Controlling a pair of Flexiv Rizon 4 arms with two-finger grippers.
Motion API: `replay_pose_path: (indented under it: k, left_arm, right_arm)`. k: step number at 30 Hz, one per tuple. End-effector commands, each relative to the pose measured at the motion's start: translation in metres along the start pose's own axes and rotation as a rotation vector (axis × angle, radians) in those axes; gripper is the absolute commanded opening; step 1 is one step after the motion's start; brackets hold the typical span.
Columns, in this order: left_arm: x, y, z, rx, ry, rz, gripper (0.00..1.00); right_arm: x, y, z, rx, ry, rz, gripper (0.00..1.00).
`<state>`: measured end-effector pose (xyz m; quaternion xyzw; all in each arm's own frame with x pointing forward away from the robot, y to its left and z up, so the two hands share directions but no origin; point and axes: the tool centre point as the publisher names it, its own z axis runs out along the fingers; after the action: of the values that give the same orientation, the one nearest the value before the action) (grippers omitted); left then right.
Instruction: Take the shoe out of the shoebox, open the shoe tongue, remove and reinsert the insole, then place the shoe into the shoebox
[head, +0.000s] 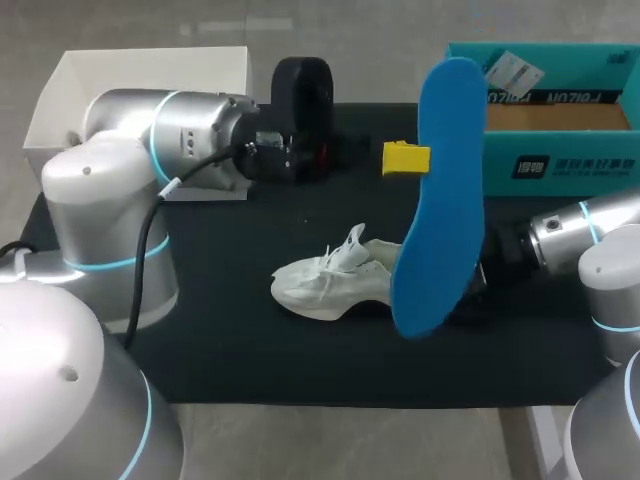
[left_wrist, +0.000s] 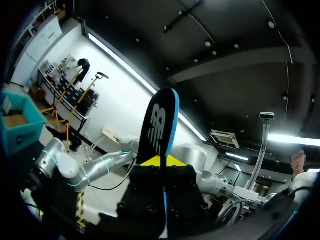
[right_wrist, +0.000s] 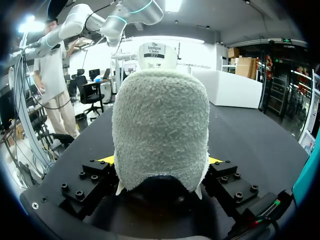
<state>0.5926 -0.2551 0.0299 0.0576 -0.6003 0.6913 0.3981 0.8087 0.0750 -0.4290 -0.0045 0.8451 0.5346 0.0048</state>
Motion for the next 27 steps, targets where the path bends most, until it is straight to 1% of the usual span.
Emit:
replay_pose_path:
  k: [1, 3, 5, 6, 7, 9, 10, 12, 15, 16, 17, 18, 19, 20, 21, 22, 24, 25, 27]
  left_arm:
    - [0.006, 0.009, 0.003, 0.132, -0.047, -0.025, 0.00]
    - [0.007, 0.010, 0.005, 0.107, -0.006, -0.018, 0.00]
    - [0.008, 0.009, 0.005, 0.112, 0.039, -0.008, 0.00]
    - [0.010, 0.008, 0.005, 0.090, 0.061, 0.009, 0.00]
    - [0.011, 0.007, 0.004, 0.117, 0.076, 0.013, 0.00]
    - [0.013, 0.007, 0.003, 0.101, 0.093, 0.027, 0.00]
    - [0.013, 0.007, 0.002, 0.115, 0.098, 0.022, 0.00]
    - [0.012, 0.008, 0.000, 0.104, 0.098, 0.013, 0.00]
    - [0.010, 0.008, -0.003, 0.061, 0.113, -0.024, 0.00]
    - [0.010, 0.008, -0.003, 0.028, 0.131, -0.032, 0.00]
    - [0.010, 0.009, -0.005, 0.021, 0.134, -0.037, 0.00]
    - [0.009, 0.008, -0.007, 0.004, 0.129, -0.024, 0.00]
    - [0.009, 0.007, -0.010, -0.014, 0.148, -0.022, 0.00]
    - [0.010, 0.006, -0.011, -0.015, 0.150, -0.018, 0.00]
    - [0.009, 0.006, -0.013, -0.042, 0.147, -0.002, 0.00]
    - [0.009, 0.006, -0.014, -0.035, 0.167, -0.003, 0.00]
    - [0.010, 0.006, -0.014, -0.053, 0.185, 0.024, 0.00]
    - [0.012, 0.006, -0.014, -0.033, 0.206, 0.032, 0.00]
    - [0.013, 0.006, -0.014, -0.043, 0.231, 0.041, 0.00]
  right_arm:
    - [0.000, 0.000, 0.002, 0.002, -0.001, 0.000, 0.00]
    - [0.000, 0.000, 0.002, 0.002, -0.001, 0.000, 0.00]
    - [0.000, 0.000, 0.002, 0.002, -0.001, 0.000, 0.00]
    - [0.000, 0.000, 0.002, 0.002, -0.001, 0.000, 0.00]
    - [0.000, 0.000, 0.002, 0.002, -0.001, 0.000, 0.00]
    - [0.000, 0.000, 0.002, 0.002, -0.001, 0.000, 0.00]
    - [0.000, 0.000, 0.002, 0.002, -0.001, 0.000, 0.00]
    - [0.000, 0.000, 0.002, 0.002, -0.001, 0.000, 0.00]
    - [0.000, 0.000, 0.002, 0.002, -0.001, 0.000, 0.00]
    - [0.000, 0.000, 0.002, 0.002, -0.001, 0.000, 0.00]
    - [0.000, 0.000, 0.002, 0.002, -0.001, 0.000, 0.00]
    - [0.000, 0.000, 0.002, 0.002, -0.001, 0.000, 0.00]
    - [0.000, 0.000, 0.002, 0.002, -0.001, 0.000, 0.00]
    - [0.000, 0.000, 0.002, 0.002, -0.001, 0.000, 0.00]
    - [0.000, 0.000, 0.002, 0.002, -0.001, 0.000, 0.00]
    - [0.000, 0.000, 0.002, 0.002, -0.001, 0.000, 0.00]
    - [0.000, 0.000, 0.002, 0.002, -0.001, 0.000, 0.00]
    - [0.000, 0.000, 0.002, 0.002, -0.001, 0.000, 0.00]
    - [0.000, 0.000, 0.002, 0.002, -0.001, 0.000, 0.00]
